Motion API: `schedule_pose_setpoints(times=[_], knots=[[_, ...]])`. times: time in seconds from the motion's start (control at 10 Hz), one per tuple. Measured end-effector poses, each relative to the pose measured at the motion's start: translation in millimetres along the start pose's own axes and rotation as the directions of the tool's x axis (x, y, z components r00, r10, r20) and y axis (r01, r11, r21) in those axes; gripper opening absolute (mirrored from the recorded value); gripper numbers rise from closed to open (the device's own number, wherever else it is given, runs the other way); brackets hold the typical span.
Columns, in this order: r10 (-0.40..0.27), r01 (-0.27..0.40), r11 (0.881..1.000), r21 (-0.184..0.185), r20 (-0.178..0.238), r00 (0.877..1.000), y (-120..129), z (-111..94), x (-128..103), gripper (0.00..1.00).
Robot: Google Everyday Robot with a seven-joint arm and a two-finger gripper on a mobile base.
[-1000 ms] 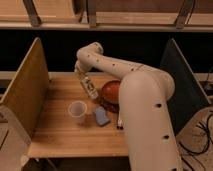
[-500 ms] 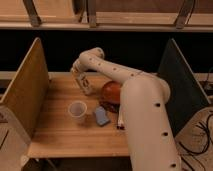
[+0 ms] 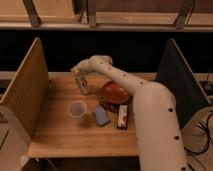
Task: Stand the bottle upright
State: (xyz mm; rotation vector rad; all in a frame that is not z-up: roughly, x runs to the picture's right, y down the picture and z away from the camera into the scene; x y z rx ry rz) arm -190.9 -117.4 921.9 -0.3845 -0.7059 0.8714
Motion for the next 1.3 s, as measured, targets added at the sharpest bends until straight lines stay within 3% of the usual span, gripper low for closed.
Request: schedule_pose_setpoints(times=[0.5,0.9,1.1,1.3], knots=[[-0.011,0.011,1.000,-0.008,-0.029,1.000,-1.0,-9.9,24.6,0.72],[-0.029,0.031,0.999,0.031,-0.072,0.997,0.2,-25.5,40.9,0.75],[-0.031,0.035,0.997,0.067,-0.060,0.998,-2.6,-40.5,35.0,0.75],[-0.030,0.036,0.996,0.080,-0.066,0.997,2.9,-47.7,32.0,0.75]])
